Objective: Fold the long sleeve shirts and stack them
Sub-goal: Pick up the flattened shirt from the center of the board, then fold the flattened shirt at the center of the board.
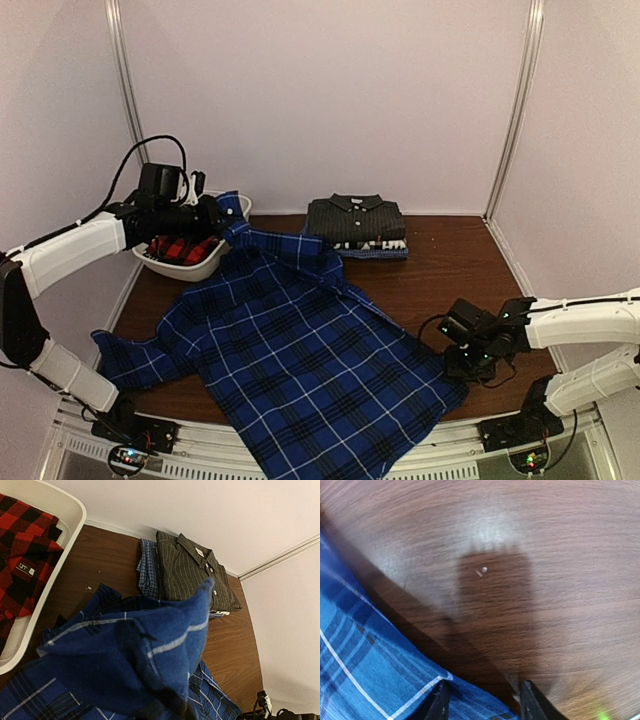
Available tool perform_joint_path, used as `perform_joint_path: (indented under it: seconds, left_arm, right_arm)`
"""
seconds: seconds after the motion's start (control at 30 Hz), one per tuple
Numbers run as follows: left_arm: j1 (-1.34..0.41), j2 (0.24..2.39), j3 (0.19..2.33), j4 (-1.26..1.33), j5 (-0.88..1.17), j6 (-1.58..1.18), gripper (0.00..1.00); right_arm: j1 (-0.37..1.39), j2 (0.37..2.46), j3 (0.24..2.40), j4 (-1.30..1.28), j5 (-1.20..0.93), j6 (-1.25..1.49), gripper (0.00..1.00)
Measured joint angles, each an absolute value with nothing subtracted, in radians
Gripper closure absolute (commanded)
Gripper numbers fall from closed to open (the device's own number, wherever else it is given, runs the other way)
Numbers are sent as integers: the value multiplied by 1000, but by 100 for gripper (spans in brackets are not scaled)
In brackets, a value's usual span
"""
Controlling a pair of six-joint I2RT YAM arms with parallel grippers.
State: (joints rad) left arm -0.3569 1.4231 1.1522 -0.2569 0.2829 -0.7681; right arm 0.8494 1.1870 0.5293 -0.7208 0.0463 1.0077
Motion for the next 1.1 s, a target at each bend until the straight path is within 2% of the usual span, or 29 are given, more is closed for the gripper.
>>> perform_joint_path:
  seconds: [0.1,0.27,0.33,0.63,0.87,1.1]
  left_arm:
    - [-354,1423,1152,-256,284,-768,100]
    - [-354,1424,1152,-255,290,-768,100]
    - [-354,1425,1152,-255,293,-767,100]
    - [-354,1419,1171,-266,294,-750,100]
    - [-354,1304,1152,-340,229,-739,100]
    - [-354,1114,1036,-440,116,-734,100]
  right_arm:
    - [857,1179,529,-723,40,1019,66]
    - [862,1151,530,-730,31,1024,94]
    - [866,1138,534,-741,33,1024,100]
    - [973,1136,723,-797,66,983,100]
    - [1195,1305,902,-796,88,942,100]
    - [1369,1464,925,-778,54,919,100]
